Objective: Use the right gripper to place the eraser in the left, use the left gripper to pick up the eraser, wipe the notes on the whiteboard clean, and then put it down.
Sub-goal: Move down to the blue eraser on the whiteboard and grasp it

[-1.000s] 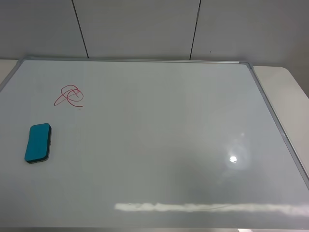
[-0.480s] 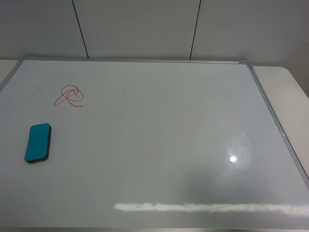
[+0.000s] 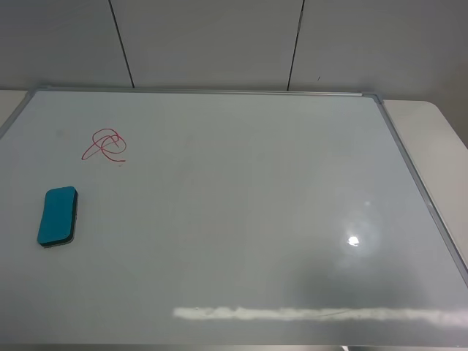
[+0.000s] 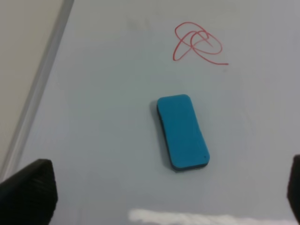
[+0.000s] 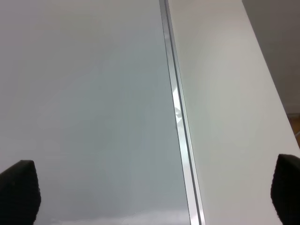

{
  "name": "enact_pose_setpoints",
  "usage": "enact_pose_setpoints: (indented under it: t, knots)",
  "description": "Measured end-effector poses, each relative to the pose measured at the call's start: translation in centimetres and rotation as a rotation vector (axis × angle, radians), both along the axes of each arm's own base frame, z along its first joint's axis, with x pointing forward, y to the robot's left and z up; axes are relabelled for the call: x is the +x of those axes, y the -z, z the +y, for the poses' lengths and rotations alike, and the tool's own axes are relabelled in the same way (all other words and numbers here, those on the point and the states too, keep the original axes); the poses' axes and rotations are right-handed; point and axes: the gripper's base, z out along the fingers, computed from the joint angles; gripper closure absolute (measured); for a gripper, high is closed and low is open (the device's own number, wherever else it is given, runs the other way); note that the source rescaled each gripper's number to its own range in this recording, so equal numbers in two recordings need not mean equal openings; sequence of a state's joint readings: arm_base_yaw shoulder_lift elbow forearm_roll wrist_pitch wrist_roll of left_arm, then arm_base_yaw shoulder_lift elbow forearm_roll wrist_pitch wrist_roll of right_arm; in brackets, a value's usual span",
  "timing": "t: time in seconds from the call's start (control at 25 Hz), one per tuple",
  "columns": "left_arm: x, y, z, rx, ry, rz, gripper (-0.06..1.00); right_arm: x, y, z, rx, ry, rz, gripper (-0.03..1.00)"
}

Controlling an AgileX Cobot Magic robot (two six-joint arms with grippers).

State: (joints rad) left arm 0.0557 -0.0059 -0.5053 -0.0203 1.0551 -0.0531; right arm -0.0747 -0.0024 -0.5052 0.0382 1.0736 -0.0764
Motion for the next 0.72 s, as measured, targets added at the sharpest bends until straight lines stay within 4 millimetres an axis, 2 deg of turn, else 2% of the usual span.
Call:
enact_pose_setpoints:
  t: [0.72]
  knots:
    - [0.00, 0.00, 0.00, 0.000, 0.000, 0.000, -0.06, 0.01, -0.01, 0.06, 0.018, 0.002, -0.002, -0.02]
